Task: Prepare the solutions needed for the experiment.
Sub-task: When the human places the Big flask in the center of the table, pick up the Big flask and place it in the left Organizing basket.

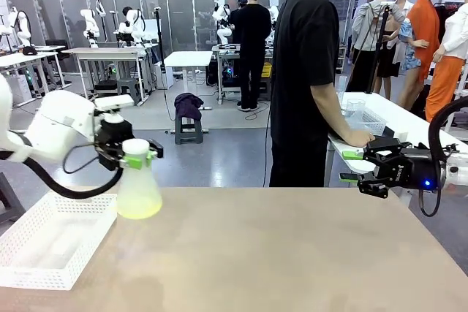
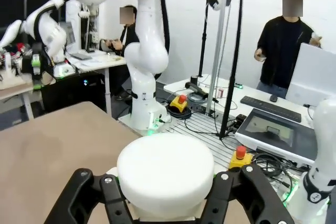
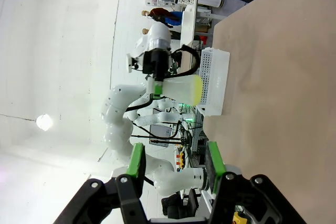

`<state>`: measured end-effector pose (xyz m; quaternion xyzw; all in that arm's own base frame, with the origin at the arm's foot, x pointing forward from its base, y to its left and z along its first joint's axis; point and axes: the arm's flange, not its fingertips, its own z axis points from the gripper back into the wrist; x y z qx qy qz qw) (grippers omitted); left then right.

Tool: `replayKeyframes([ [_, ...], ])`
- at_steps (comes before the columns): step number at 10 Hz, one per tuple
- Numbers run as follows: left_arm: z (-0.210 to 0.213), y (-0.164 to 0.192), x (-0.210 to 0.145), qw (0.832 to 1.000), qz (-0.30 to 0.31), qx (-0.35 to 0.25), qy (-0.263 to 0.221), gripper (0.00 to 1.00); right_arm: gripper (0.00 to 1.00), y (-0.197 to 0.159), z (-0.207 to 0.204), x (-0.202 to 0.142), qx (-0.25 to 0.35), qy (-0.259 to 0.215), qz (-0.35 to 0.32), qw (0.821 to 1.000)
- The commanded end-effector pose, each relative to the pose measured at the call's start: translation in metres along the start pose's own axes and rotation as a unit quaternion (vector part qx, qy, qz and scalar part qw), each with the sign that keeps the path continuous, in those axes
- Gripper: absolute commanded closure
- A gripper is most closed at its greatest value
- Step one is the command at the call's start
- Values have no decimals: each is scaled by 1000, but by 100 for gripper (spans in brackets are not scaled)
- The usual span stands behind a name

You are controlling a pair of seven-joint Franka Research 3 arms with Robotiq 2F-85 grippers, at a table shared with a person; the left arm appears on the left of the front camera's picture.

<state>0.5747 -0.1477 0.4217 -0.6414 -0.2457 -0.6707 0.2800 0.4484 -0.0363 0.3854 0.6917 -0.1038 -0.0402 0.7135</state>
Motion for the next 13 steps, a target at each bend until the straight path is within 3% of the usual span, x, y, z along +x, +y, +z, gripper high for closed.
replayKeyframes([
  [1, 3, -36, 13, 999, -30, 33, -23, 99, 41, 2, -1, 1, 4, -1, 3, 1000],
  [5, 50, -112, 5, 983, -42, 177, -4, 99, 41, 2, -1, 1, 4, -1, 3, 1000],
  [8, 73, -152, -17, 961, -64, 266, -26, 99, 41, 2, -1, 1, 4, -1, 3, 1000],
  [11, 104, -197, -36, 935, -42, 350, -31, 99, 41, 2, -1, 1, 4, -1, 3, 1000],
  [13, 113, -224, -39, 929, -37, 369, -22, 99, 41, 2, -1, 1, 4, -1, 3, 1000],
])
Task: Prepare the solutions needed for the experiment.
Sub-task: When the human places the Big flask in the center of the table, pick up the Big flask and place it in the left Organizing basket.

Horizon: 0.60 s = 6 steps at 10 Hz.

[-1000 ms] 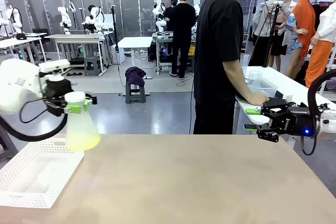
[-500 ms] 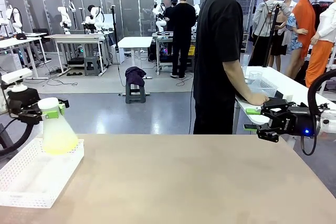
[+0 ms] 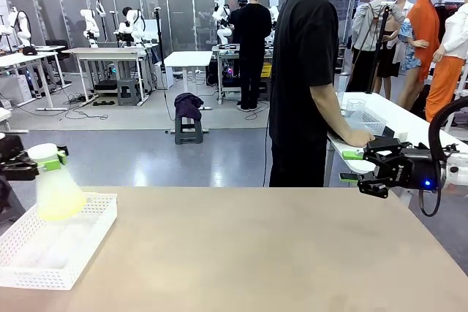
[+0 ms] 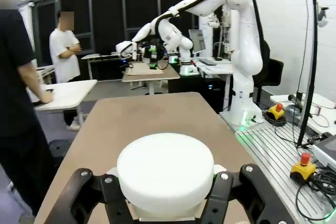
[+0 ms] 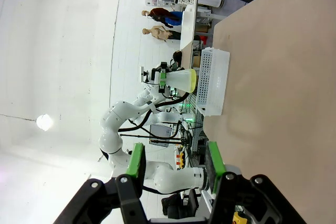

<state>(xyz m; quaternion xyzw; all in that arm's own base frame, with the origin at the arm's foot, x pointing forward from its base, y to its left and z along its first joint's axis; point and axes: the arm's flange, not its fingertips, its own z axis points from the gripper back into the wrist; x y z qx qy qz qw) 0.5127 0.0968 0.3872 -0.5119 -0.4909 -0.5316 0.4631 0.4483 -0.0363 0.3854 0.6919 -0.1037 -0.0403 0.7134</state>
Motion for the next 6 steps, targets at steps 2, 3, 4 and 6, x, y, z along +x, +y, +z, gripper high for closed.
replayKeyframes([
  [2, 13, -12, -4, 1000, -6, 17, -8, 99, 41, 2, -1, 1, 3, -1, 3, 1000],
  [3, 16, -6, -16, 1000, -6, 9, -27, 99, 41, 2, -1, 1, 3, -1, 3, 1000],
  [4, 25, -2, -29, 999, -9, 2, -43, 99, 41, 2, -1, 1, 3, -1, 3, 1000],
  [6, 38, 4, -50, 998, -38, -17, -51, 99, 41, 2, -1, 1, 3, -1, 3, 1000],
])
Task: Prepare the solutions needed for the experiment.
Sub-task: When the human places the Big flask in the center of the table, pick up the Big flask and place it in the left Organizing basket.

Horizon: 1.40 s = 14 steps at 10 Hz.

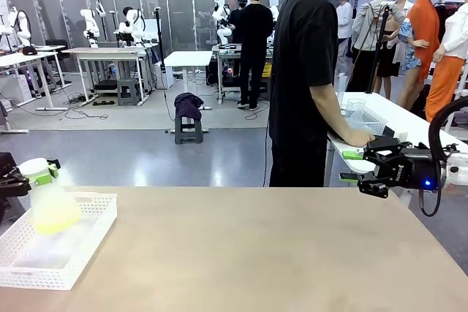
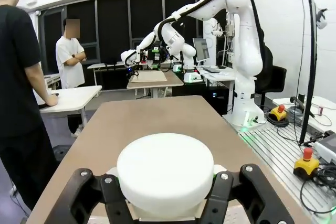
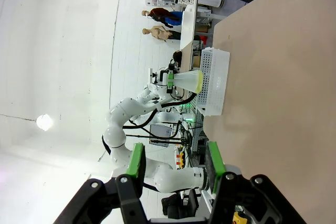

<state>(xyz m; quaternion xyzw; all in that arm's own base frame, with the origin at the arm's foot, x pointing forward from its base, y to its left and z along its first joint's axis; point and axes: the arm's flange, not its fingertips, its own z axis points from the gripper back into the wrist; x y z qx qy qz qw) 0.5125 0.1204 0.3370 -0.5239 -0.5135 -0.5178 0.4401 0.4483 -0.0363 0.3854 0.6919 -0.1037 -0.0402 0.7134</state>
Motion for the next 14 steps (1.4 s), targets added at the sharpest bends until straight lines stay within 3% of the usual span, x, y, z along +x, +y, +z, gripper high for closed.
replayKeyframes([
  [1, 24, 9, -11, 999, -35, -15, -17, 99, 41, 2, -1, 1, 3, -1, 3, 1000],
  [6, 35, 14, -39, 999, -3, -21, -25, 99, 41, 2, -1, 1, 3, -1, 3, 1000],
  [14, 20, 24, -57, 998, 42, -32, 39, 99, 41, 2, -1, 1, 3, -1, 3, 1000],
])
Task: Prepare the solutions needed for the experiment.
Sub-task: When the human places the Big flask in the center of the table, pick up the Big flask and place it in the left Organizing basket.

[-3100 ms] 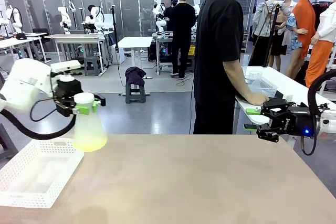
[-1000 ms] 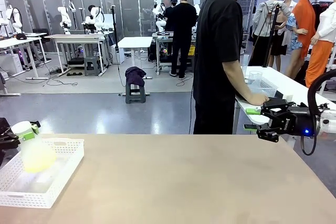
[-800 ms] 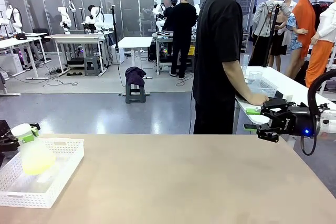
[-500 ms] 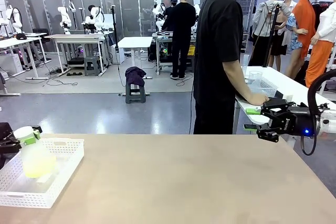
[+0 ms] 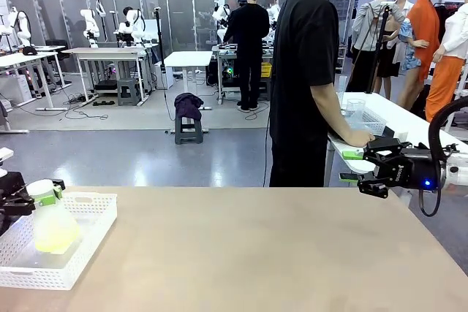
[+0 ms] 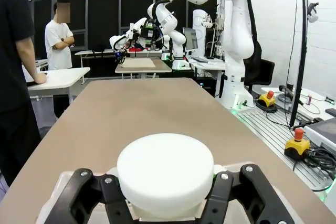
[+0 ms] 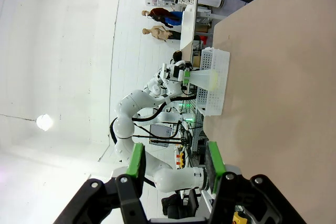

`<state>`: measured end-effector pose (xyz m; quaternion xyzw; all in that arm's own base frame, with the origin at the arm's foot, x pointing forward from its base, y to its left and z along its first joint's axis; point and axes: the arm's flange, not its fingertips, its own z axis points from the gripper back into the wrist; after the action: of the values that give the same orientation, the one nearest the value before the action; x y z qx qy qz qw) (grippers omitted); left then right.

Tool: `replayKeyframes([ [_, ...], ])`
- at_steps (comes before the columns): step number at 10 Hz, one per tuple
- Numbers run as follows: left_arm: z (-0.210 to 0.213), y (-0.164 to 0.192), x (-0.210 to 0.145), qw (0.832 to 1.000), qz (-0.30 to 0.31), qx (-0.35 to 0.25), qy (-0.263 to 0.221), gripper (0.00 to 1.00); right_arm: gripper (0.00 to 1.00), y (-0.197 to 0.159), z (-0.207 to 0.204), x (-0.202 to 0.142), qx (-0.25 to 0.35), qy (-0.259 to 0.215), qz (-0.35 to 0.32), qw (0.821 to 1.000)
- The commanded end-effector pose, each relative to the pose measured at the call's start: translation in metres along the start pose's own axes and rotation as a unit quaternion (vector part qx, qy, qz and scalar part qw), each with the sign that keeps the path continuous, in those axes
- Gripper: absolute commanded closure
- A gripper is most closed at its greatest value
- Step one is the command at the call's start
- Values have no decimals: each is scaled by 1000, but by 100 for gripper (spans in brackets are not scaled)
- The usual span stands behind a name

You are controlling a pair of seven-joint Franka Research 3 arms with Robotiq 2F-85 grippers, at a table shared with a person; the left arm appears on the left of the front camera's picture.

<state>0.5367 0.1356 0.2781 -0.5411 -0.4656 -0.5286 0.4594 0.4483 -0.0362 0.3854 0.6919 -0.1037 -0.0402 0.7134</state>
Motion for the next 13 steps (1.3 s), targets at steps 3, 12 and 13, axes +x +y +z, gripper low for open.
replayKeyframes([
  [3, -9, 7, -3, 1000, 11, -4, 25, 99, 41, 2, -1, 1, 3, -1, 3, 1000],
  [12, -12, 3, -10, 998, 11, -22, 62, 47, 41, 2, -1, 1, 3, -1, 3, 1000],
  [13, -11, 2, -11, 998, 12, -19, 62, 33, 41, 2, -1, 1, 3, -1, 3, 1000],
])
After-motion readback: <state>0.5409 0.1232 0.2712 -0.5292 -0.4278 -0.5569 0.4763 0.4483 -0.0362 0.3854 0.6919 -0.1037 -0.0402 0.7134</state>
